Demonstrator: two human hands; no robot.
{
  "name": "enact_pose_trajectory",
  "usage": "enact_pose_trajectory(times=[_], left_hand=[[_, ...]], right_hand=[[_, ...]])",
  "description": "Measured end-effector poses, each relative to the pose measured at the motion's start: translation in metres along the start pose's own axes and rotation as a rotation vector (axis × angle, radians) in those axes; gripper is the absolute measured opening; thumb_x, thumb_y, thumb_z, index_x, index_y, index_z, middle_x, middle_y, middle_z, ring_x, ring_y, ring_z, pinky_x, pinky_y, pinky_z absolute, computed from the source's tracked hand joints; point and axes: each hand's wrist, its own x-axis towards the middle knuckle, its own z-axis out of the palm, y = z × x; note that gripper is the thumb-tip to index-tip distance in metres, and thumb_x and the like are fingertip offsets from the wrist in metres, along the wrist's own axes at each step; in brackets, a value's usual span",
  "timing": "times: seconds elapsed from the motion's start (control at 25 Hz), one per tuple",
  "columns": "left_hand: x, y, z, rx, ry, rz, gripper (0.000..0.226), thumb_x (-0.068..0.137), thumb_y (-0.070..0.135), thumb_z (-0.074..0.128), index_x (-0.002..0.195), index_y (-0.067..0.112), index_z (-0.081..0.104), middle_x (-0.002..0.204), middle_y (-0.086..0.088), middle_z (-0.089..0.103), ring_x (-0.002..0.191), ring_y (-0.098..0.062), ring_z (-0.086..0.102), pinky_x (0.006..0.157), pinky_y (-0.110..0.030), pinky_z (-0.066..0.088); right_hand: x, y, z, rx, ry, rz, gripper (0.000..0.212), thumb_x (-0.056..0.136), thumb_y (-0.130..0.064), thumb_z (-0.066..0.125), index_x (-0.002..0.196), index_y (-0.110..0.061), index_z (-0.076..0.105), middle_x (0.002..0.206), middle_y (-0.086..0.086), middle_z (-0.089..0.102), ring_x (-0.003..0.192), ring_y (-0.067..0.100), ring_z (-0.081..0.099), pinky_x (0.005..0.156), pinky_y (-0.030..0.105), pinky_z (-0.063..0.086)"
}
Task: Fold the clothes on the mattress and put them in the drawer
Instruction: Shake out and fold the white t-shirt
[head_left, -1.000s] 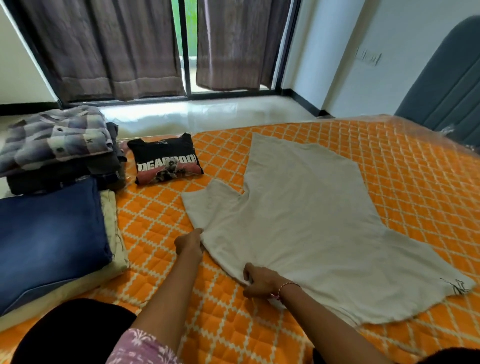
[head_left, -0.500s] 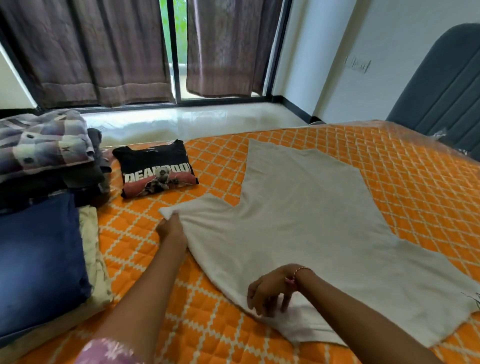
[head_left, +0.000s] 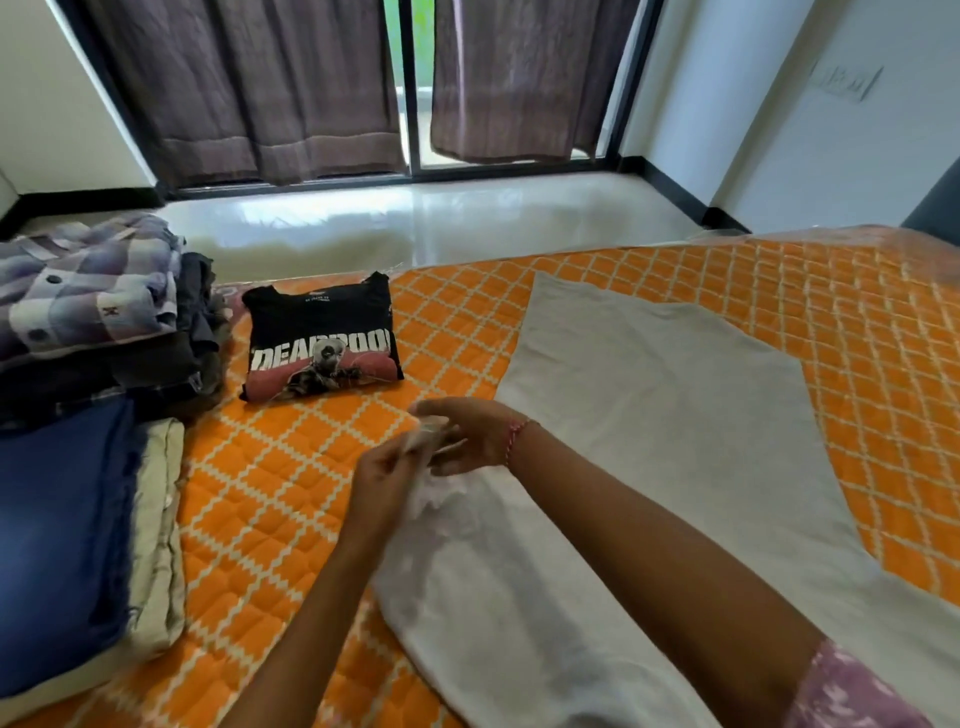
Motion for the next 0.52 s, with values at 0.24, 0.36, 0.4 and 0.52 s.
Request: enact_pose_trajectory(times=[0.24, 0.36, 0.4, 0.52], left_hand=[[-0.066, -0.032, 0.041, 0.969, 0.026, 0.375, 0.080, 0.066, 0.031, 0.082, 0.136, 0.017, 0.045, 0.135, -0.014, 0.050, 0.114, -0.031, 0.058, 0.077, -0.037, 0.054], [-0.112, -0.058, 0.041, 1.127, -0.100, 0.407, 0.071, 0.053, 0.017, 0.083, 0.119, 0.024, 0.057, 0.105, 0.000, 0.056, 0.070, -0.022, 0.067, 0.040, -0.024, 0.045], [-0.123, -0.062, 0.042, 1.156, -0.136, 0.432, 0.062, 0.054, 0.012, 0.078, 0.112, 0.026, 0.061, 0.099, 0.001, 0.056, 0.063, -0.020, 0.065, 0.036, -0.023, 0.040], [-0.148, -0.065, 0.047, 1.201, -0.224, 0.515, 0.038, 0.063, 0.015, 0.060, 0.100, 0.023, 0.063, 0.091, -0.003, 0.054, 0.059, -0.021, 0.061, 0.039, -0.024, 0.040]], right_hand=[[-0.042, 0.040, -0.090, 0.134, 0.165, -0.281, 0.017, 0.079, 0.006, 0.051, 0.071, -0.006, 0.060, 0.065, 0.007, 0.060, 0.066, 0.018, 0.054, 0.061, 0.027, 0.044], [-0.089, 0.115, -0.139, 0.425, 0.176, -0.382, 0.032, 0.079, 0.011, 0.044, 0.094, -0.005, 0.067, 0.091, 0.015, 0.070, 0.080, 0.026, 0.067, 0.075, 0.035, 0.055], [-0.101, 0.146, -0.152, 0.509, 0.248, -0.429, 0.034, 0.082, 0.010, 0.042, 0.097, -0.006, 0.068, 0.095, 0.014, 0.071, 0.082, 0.026, 0.069, 0.074, 0.034, 0.058], [-0.125, 0.231, -0.167, 0.697, 0.344, -0.377, 0.023, 0.084, -0.009, 0.061, 0.104, -0.011, 0.072, 0.101, 0.014, 0.071, 0.086, 0.028, 0.069, 0.069, 0.036, 0.058]])
